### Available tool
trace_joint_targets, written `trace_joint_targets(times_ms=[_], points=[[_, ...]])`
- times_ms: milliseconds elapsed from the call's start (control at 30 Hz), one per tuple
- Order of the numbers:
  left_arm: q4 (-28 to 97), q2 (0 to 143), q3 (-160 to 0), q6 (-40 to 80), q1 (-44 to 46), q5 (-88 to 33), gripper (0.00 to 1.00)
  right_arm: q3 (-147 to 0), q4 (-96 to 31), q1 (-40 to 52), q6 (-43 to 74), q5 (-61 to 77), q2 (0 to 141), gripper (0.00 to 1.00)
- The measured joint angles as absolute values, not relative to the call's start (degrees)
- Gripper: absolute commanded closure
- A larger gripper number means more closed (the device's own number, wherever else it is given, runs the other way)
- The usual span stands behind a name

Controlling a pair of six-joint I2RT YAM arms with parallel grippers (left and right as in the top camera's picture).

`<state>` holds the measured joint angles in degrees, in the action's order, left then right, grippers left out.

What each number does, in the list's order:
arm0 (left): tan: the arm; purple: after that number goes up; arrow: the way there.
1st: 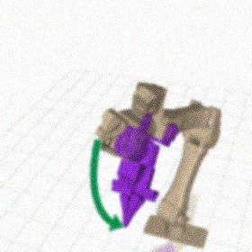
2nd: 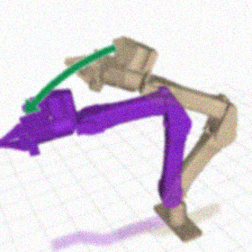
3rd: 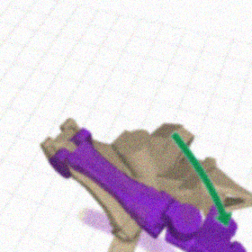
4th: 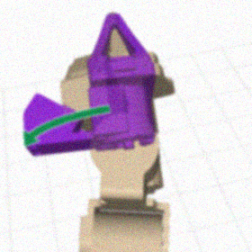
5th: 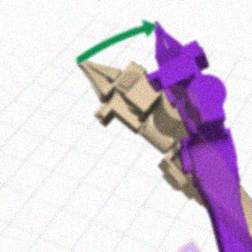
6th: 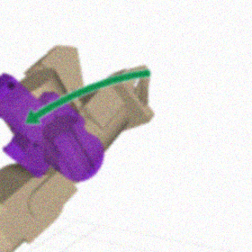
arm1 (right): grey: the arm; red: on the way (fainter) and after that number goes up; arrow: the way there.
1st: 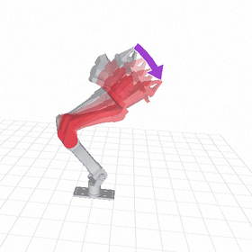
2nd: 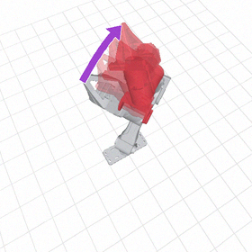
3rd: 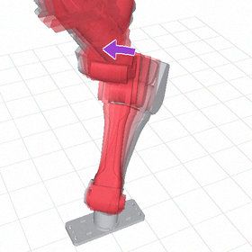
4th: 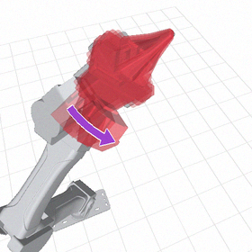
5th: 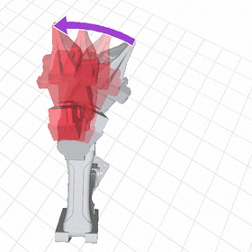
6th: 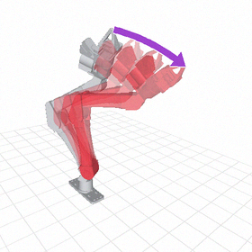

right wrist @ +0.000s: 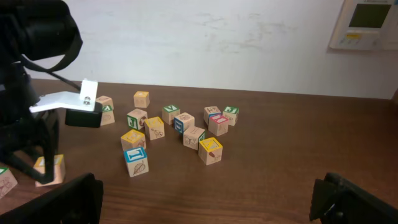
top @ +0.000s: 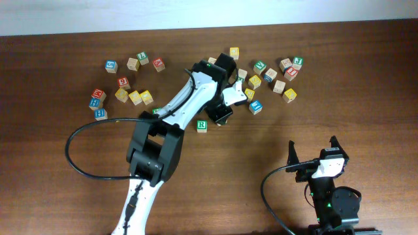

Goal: Spell out RSS
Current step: 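Carry the yellow S block right beside the green R block, then lower the S block to the table and release it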

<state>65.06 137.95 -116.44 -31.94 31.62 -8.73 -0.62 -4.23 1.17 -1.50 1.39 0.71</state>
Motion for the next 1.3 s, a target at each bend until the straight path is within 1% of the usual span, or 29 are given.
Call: trace_joint_targets(times_ms=[233, 367, 733, 933, 1033, 1100, 1300], points=[[63.99, 138.12, -116.07, -33.45, 31.73, -7.86, 0.78, -0.62, -4.23, 1.17, -1.48, 1.39, 0.71, 0.02], [65.12, 138.12, -116.07, -33.47, 31.73, -7.86, 0.74, -0.62, -4.23, 1.17, -1.48, 1.39, 0.71, 0.02], [67.48, 138.12, -116.07, -33.5, 32.05, -7.27, 0.76, -0.62, -4.23, 1.17, -1.5, 1.39, 0.71, 0.02], [68.14, 137.99, -116.07, -34.63, 34.17, -5.67, 0.78, -0.62, -4.23, 1.17, -1.5, 1.39, 0.71, 0.02], [68.58, 137.91, -116.07, -35.18, 35.29, -4.19, 0.75, -0.62, -4.23, 1.17, -1.5, 1.39, 0.71, 0.02], [69.04, 137.91, -116.05, -35.57, 35.66, -3.49, 0.69, -0.62, -4.23, 1.17, -1.5, 1.41, 0.71, 0.02], [69.41, 137.91, -114.96, -36.05, 35.81, 1.58, 0.66, -0.62, -4.23, 1.17, -1.52, 1.41, 0.71, 0.02]])
